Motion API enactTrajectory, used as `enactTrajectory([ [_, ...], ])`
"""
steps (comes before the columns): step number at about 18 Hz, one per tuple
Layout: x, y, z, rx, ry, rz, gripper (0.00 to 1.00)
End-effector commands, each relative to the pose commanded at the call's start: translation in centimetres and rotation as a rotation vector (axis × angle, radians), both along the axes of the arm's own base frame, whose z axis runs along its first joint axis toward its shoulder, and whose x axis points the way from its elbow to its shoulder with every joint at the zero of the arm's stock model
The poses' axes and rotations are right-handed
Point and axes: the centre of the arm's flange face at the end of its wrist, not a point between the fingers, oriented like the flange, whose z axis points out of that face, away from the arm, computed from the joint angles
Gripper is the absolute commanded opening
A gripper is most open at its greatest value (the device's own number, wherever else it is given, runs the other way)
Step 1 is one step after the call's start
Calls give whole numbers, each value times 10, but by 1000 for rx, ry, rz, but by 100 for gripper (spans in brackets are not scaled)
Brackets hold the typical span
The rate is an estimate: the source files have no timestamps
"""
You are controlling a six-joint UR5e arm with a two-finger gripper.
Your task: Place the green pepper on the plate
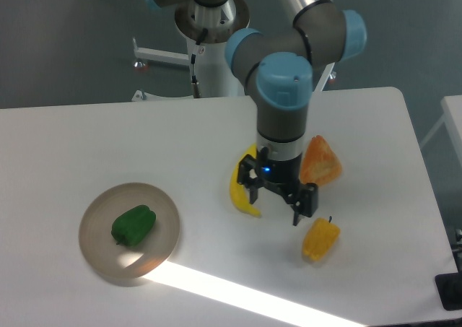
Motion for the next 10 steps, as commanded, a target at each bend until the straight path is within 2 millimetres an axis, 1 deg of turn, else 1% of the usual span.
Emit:
enactTrajectory([
  [3,-4,3,-5,-19,18,3,100],
  [5,-4,8,-8,-20,24,0,100],
  [10,-4,12,-17,-25,18,1,100],
])
